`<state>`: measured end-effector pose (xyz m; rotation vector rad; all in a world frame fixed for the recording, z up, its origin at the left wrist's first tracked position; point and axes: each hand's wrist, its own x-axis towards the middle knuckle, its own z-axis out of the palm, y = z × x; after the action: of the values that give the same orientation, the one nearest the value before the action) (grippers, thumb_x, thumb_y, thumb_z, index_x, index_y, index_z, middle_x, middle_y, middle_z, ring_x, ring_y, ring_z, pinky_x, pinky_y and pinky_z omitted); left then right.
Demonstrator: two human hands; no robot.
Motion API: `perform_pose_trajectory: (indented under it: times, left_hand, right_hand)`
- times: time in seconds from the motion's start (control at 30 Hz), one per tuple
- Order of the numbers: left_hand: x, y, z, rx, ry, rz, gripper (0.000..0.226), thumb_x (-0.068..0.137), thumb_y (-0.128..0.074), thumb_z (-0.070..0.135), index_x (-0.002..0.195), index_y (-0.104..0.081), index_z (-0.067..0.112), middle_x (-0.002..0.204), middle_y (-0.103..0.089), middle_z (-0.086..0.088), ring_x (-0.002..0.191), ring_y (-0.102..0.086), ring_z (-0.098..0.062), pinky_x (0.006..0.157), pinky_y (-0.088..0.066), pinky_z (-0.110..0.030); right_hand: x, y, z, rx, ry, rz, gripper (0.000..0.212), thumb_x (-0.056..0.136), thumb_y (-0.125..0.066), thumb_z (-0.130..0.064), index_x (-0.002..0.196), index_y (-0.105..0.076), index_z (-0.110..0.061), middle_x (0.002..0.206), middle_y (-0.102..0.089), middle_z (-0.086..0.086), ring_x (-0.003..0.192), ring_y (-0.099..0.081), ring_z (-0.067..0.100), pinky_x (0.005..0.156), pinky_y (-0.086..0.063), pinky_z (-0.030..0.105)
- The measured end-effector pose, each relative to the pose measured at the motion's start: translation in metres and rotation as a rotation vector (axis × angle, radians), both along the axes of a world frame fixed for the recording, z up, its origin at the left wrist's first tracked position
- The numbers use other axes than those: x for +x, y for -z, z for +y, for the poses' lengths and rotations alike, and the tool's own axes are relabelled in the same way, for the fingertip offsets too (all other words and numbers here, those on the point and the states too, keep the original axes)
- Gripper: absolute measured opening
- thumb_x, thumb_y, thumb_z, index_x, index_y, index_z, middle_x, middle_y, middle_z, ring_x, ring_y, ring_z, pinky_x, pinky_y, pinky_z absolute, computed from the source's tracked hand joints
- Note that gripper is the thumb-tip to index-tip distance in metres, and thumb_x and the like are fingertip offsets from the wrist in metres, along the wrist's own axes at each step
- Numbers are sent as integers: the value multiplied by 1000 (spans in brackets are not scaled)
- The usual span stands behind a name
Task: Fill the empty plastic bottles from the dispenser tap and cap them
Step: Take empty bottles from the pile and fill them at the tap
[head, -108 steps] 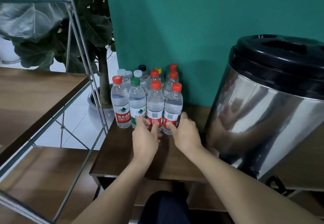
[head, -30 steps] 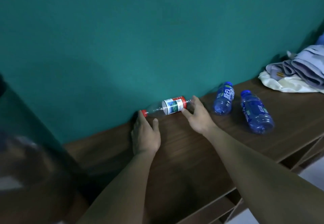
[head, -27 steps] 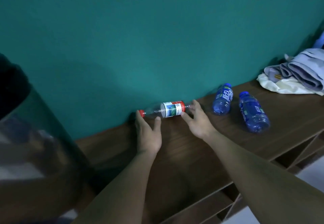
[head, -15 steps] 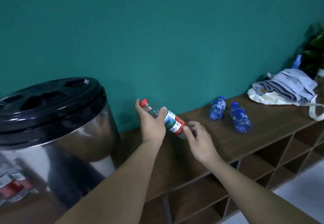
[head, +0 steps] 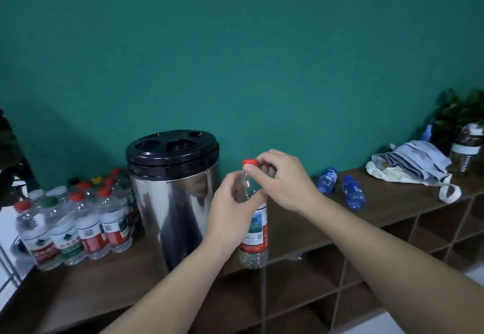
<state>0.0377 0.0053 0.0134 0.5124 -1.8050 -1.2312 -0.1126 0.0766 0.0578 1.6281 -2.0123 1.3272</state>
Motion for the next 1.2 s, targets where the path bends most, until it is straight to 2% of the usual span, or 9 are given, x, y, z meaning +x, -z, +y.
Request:
perform_pose_trajectory:
  times: [0.07,0.2,0.27,0.33,0.43,0.63,0.77,1.0,1.2]
  left_hand:
    - [28,0,7,-39,10,4,37,94,-90,31,125,-71,38,105,-75,9,98,-69,-11,81,-58,-27]
    - [79,-1,12,-82,-44,6,60,93,-91,43,144,-61,46,133,-71,26,127,-65,3,104,-55,-27]
    - [100,-1,16,-62,-60,-19,64,91,-92,44,144,-57,46,128,-70,34,122,-67,8,100,-54,-17]
    - [117,4,17,-50,-74,-49,57,92,-92,43,137,-58,44,117,-75,29,109,-73,3,95,-59,-25]
    - [133,8,9,-59,-92,-128,45,93,-89,45,127,-59,41,108,-78,20,98,-76,-4,87,-62,-34]
    - [157,9,-2,-160,-168,-272,44,94,-87,42,123,-55,35,98,-72,18,92,-69,5,68,-48,-9]
    - [170,13,-15,-49,13,-305,37,92,-89,45,119,-64,36,100,-77,13,91,-77,-8,82,-63,-32]
    - [190,17,-38,274,460,-258,44,93,-88,22,134,-72,18,115,-80,-13,99,-79,-28,94,-64,-43]
    - [190,48,-49,337,577,-236,46,95,-82,8,139,-67,8,129,-77,-24,113,-77,-39,109,-59,-54]
  right_hand:
    - [30,-12,5,56,-19,18,50,94,-69,-70,76,-66,-23,67,-57,-5,63,-51,11,64,-47,41]
    - [76,-24,7,6,-130,-112,44,95,-80,-57,75,-69,-19,61,-55,-9,58,-45,7,60,-44,36]
    - [93,-28,3,-61,-180,-241,41,97,-81,-48,77,-71,-14,62,-54,-10,60,-43,8,61,-40,34]
    - [106,-29,-3,-58,-206,-291,39,99,-79,-42,76,-71,-10,63,-52,-7,61,-42,8,61,-39,33]
    - [118,-32,-8,60,-166,-182,43,99,-75,-38,71,-64,-7,59,-45,-4,58,-37,10,58,-36,32]
    - [133,-52,-18,249,-77,88,68,104,-65,-56,64,-62,0,51,-37,4,51,-30,17,53,-33,37]
    - [134,-49,-14,321,-204,171,63,112,-60,-42,65,-44,-2,58,-28,2,56,-23,15,55,-23,37]
    - [125,-41,1,348,-439,228,27,118,-52,-33,113,-77,-21,97,-74,-9,93,-68,10,88,-53,35]
    - [119,-19,10,389,-417,310,38,118,-51,-23,154,-63,-26,136,-65,-17,127,-61,2,107,-45,20]
